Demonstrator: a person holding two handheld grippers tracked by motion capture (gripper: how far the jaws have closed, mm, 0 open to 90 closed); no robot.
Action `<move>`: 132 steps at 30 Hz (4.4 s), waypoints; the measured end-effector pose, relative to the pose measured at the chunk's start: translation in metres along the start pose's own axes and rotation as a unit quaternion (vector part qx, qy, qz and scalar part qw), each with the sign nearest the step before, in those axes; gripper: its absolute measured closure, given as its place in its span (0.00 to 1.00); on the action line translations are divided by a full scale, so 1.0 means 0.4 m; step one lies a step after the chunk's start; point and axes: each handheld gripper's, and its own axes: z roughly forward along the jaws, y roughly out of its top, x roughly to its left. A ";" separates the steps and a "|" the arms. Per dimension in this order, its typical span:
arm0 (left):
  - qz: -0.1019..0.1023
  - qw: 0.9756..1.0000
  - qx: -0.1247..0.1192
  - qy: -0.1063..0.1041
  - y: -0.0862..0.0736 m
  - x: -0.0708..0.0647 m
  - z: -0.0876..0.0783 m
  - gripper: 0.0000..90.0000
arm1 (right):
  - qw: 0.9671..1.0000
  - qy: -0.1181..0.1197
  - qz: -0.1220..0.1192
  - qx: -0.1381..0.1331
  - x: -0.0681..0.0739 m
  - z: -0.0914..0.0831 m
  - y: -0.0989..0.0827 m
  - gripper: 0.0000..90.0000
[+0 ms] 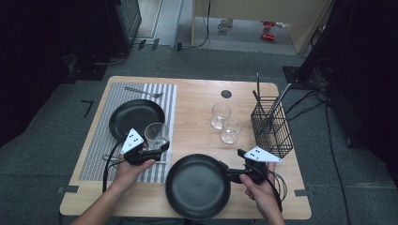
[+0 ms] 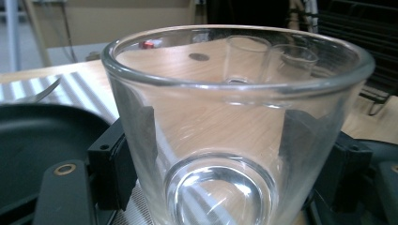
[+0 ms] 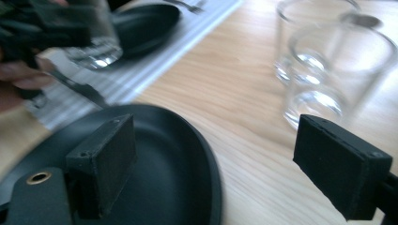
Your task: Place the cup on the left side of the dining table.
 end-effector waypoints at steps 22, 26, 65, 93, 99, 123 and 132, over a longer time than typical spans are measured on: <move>0.001 0.996 0.078 0.036 -0.042 0.006 0.052 0.24 | 0.993 -0.105 0.018 0.057 -0.133 -0.075 -0.210 0.15; 0.010 0.995 0.091 0.046 -0.048 0.002 0.062 0.24 | 0.991 -0.118 0.022 0.063 -0.148 -0.080 -0.220 0.15; 0.020 0.992 0.103 0.073 -0.026 0.004 0.066 0.20 | 0.981 -0.169 0.020 0.091 -0.199 -0.103 -0.237 0.12; 0.011 0.992 0.115 0.057 -0.055 0.002 -0.143 0.11 | 0.980 -0.172 0.022 0.093 -0.200 -0.101 -0.236 0.09; 0.004 0.990 0.120 0.068 -0.076 0.019 -0.189 0.11 | 0.980 -0.173 0.023 0.093 -0.200 -0.101 -0.236 0.09; -0.056 0.968 0.158 0.187 -0.174 0.111 -0.378 0.11 | 0.980 -0.175 0.025 0.094 -0.201 -0.100 -0.236 0.08; -0.070 0.962 0.178 0.194 -0.199 0.141 -0.394 0.11 | 0.980 -0.176 0.025 0.094 -0.201 -0.101 -0.236 0.07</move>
